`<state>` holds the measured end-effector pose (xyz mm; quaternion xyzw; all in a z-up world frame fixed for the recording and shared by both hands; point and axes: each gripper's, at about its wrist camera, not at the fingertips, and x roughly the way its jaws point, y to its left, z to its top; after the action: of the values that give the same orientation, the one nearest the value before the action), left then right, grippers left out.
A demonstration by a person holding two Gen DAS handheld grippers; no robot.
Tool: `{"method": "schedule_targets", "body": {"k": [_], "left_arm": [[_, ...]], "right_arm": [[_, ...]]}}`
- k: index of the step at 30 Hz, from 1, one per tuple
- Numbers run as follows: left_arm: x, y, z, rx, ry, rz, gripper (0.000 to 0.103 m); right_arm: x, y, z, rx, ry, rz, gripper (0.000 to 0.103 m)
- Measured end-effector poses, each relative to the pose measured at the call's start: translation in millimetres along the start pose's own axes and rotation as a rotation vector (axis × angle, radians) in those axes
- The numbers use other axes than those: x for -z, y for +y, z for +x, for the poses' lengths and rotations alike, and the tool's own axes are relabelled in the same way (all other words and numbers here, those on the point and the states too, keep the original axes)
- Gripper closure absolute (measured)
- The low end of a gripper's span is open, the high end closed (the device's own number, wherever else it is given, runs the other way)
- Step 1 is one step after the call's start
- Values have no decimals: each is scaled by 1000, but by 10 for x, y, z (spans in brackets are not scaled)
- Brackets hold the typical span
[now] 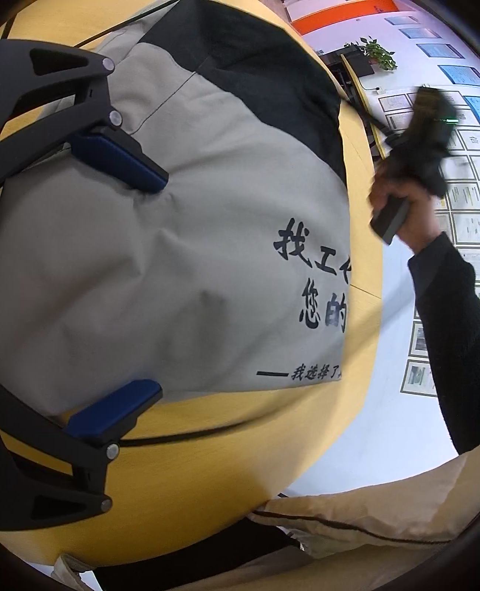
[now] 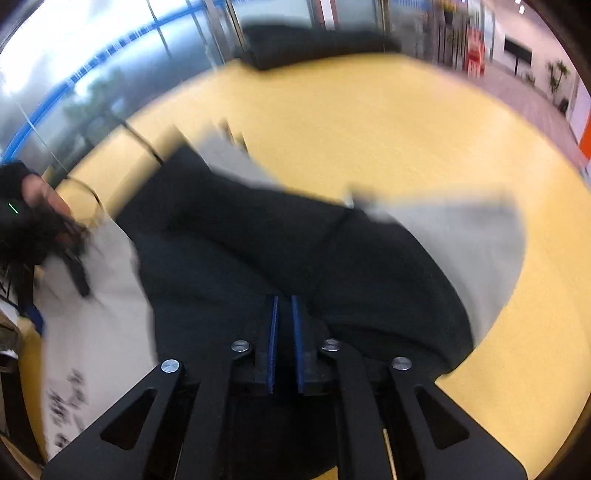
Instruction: Fold clothes
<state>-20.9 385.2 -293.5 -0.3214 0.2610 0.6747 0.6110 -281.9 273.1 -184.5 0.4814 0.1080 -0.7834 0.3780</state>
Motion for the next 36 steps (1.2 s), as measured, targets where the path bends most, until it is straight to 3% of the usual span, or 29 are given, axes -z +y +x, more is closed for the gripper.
{"method": "schedule_targets", "body": {"k": [3,5,7,10,14,18,20,23,27,31,32,33,36], "left_arm": [[-11,18,26,3,-1,-2,1],[-18,8,48,-3,0,1,1],[-15,-1,36,-8,2,2,1],[41,-34,-41,-11,2,3,1],[4,-42,-7,-16,5,10,1],[37,-109,-86,-16,3,8,1],[54,-127,-104,-23,3,13,1],[44,-130,-148,-29,2,13,0],[22,-184,-542,-68,-16,-110,0],[0,-240,-941,-107,-34,-235,1],[-6,-254,-1041,-117,-39,-266,1],[-10,-339,-1255,-137,-54,-311,1],[-11,-602,-1905,-201,-96,-475,0]], "right_arm": [[-103,-52,-53,27,-15,21,81],[-172,-86,-89,44,-25,36,81],[-231,-126,-95,56,-30,52,91],[-222,-189,188,33,-43,92,89],[-305,-27,228,79,-41,72,88],[-258,115,-289,39,-238,56,88],[-173,172,-379,68,-235,46,88],[32,208,-53,120,-86,29,86],[15,268,-4,140,-143,57,85],[-2,569,-748,43,-306,79,80],[54,688,-1025,10,-361,83,73],[145,852,-1229,-3,-378,84,63],[424,1296,-1737,-23,-383,99,58]]}}
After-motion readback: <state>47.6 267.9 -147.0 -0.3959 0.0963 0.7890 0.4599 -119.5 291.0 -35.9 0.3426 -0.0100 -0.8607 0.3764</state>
